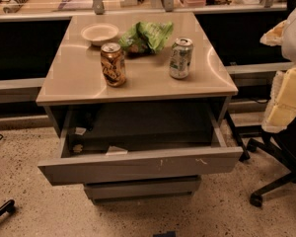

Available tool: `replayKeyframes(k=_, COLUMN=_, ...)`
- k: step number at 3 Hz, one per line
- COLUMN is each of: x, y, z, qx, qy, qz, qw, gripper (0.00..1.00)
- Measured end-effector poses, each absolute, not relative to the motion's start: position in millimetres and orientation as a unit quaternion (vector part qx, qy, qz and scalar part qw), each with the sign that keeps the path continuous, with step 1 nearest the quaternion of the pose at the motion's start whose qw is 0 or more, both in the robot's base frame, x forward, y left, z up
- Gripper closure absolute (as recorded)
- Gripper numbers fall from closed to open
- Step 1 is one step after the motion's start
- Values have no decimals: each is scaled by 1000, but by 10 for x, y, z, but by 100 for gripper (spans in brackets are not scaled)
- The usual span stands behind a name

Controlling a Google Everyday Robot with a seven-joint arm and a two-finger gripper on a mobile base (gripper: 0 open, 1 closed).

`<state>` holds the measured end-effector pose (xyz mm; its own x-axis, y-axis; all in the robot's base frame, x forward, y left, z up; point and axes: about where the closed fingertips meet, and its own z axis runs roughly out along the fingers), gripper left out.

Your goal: Close top drawer

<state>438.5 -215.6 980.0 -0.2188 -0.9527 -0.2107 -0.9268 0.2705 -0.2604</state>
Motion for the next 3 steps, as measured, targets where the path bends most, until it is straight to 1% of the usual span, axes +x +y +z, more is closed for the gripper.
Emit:
replayKeyframes(k=1, x=4385, y=-2156, z=9800, qx=-603, qy=780, qz=-39, qw=165, gripper=0)
replayKeyframes(k=2, x=4385, y=-2156, z=9799, qx=-603, qy=780, qz=-39, qw=165, gripper=19)
replayKeyframes(k=3, x=4348, y=-2107, z=9500, qx=-605, qy=777, qz=-20, qw=171, gripper=42)
